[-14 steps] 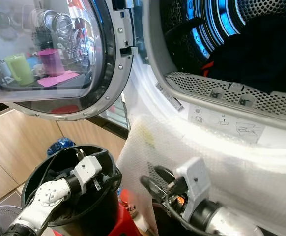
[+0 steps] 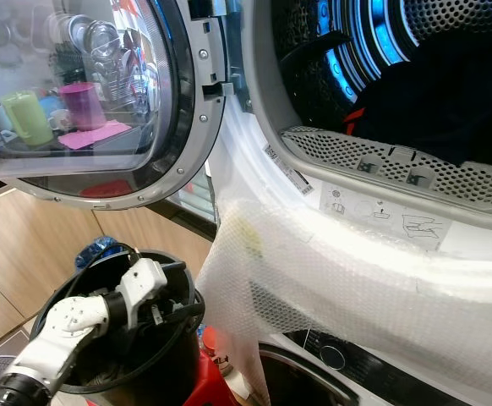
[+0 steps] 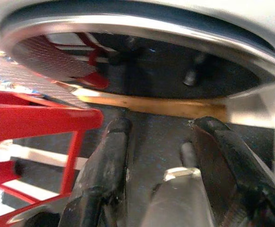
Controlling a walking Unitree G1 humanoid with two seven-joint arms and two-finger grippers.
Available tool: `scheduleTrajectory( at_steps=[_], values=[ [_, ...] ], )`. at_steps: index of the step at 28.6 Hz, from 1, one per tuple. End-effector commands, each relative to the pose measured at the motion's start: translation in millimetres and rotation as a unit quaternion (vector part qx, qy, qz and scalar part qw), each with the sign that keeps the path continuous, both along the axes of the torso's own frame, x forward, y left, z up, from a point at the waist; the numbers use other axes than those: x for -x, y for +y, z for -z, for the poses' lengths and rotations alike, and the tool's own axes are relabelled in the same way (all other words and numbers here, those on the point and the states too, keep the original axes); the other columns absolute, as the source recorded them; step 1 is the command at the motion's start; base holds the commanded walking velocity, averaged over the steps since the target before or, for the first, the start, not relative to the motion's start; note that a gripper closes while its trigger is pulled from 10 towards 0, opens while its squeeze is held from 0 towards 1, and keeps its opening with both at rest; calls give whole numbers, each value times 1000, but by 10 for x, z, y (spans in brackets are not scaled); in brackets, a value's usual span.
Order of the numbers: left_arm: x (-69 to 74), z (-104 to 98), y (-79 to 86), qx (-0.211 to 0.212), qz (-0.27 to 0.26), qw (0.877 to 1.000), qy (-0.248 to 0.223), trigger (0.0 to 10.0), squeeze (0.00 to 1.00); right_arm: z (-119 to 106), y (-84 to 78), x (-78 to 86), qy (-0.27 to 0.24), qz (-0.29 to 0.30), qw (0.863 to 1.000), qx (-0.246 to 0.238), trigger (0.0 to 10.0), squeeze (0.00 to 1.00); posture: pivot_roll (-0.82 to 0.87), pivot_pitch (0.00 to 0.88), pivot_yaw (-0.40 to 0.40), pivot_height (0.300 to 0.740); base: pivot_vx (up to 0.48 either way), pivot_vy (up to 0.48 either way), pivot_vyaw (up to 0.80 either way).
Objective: Clothes washing
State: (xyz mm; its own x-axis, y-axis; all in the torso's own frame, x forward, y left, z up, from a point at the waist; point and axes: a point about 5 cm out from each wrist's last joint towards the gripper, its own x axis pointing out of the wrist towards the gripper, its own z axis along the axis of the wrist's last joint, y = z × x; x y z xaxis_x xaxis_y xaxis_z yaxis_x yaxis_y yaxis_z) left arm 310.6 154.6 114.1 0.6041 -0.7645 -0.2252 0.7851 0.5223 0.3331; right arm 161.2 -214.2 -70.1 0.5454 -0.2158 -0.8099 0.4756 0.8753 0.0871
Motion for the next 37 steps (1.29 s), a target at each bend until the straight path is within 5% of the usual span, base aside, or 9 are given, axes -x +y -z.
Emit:
scheduleTrajectory(
  at_steps=[1, 9, 13, 15, 22, 24, 30, 33, 37],
  values=[
    [-23, -68, 78, -2, -3, 1000, 5, 10000, 0, 106, -36, 119, 24, 40, 999, 8, 10000, 0, 10, 0, 126, 740, 0, 0, 0],
    [23, -194, 409, -101, 27, 992, 65, 10000, 0, 370, -21, 622, 117, 69, 990, 39, 10000, 0, 54, 0, 123, 740, 0, 0, 0],
    [-95, -163, 654, -132, -63, 987, 67, 10000, 0, 405, 24, 708, 129, 70, 988, 38, 10000, 0, 58, 0, 126, 740, 0, 0, 0],
    [-158, -39, 851, -145, -163, 970, 108, 10000, 0, 421, 37, 750, 136, 75, 987, 38, 10000, 0, 53, 0, 129, 740, 0, 0, 0],
    [-79, 206, 1047, -224, -196, 939, 173, 10000, 0, 420, 49, 727, 133, 78, 987, 37, 10000, 0, 49, 0, 130, 740, 0, 0, 0],
    [-73, 245, 1067, -237, -190, 935, 182, 10000, 1000, 416, 49, 707, 131, 74, 988, 38, 10000, 0, 49, 0, 130, 740, 0, 0, 0],
    [-84, 266, 1113, -305, -146, 923, 181, 10000, 1000, 408, 46, 661, 126, 69, 989, 34, 10000, 0, 45, 0, 119, 740, 0, 0, 0],
    [-142, 205, 1196, -394, -121, 899, 150, 10000, 1000, 397, 18, 636, 123, 72, 989, 37, 10000, 0, 37, 0, 111, 740, 0, 0, 0],
    [-254, 140, 1150, -415, -133, 892, 120, 10000, 1000, 391, -15, 636, 121, 75, 989, 39, 10000, 0, 26, 0, 101, 740, 0, 0, 0]
  ],
)
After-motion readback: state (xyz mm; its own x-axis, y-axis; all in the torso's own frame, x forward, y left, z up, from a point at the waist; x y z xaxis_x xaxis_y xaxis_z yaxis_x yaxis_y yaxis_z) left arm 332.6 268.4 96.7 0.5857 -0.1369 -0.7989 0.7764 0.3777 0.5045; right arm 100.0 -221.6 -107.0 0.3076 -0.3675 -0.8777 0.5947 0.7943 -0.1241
